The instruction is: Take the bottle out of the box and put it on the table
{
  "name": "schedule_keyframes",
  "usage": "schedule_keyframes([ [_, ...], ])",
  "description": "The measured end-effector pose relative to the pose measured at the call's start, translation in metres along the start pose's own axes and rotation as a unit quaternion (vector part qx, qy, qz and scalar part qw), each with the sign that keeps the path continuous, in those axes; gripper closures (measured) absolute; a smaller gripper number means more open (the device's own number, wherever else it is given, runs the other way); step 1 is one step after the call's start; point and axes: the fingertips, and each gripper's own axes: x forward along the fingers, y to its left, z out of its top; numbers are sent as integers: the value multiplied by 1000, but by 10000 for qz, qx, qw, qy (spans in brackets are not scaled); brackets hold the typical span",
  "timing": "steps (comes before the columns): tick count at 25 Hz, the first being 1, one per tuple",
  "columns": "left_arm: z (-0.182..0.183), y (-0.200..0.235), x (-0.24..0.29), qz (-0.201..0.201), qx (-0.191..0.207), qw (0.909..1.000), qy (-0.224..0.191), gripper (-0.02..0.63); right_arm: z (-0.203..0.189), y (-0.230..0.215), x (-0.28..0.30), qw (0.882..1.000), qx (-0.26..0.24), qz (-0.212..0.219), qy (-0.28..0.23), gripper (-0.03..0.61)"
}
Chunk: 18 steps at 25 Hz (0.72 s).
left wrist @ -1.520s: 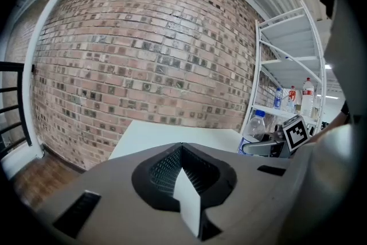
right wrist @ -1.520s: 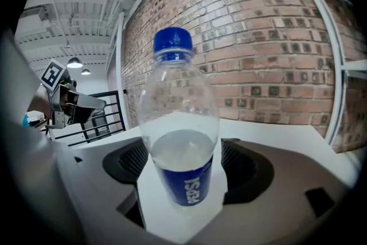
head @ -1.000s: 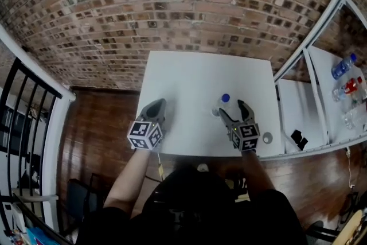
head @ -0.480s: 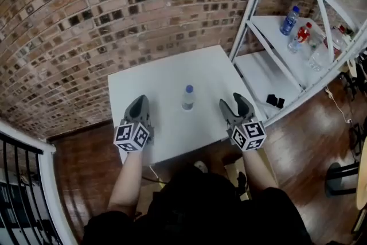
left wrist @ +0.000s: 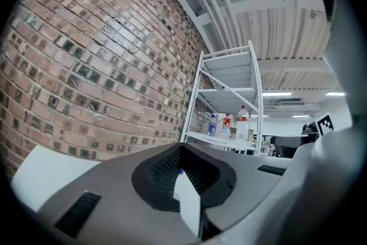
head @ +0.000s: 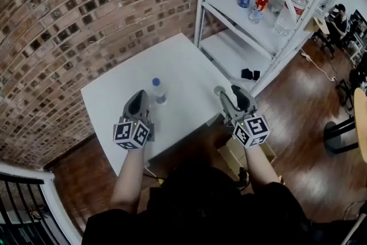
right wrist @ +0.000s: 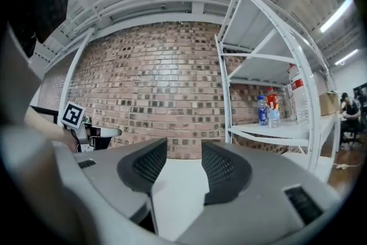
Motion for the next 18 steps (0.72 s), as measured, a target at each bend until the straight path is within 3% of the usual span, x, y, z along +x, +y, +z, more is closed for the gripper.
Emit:
schedule_keyframes([
  [5,6,-33,10,-142,86,9998,-112,621,2,-35,-24,9991,356,-139,-164,383],
  [9,-3,-76,24,-369,146,9992,-68,621,7,-61,-47,9990,334,-237,-187,408],
  [18,-35,-179,53,-883,132,9960,41,621,9,-118,-115,9969,290,-649,-335,574],
])
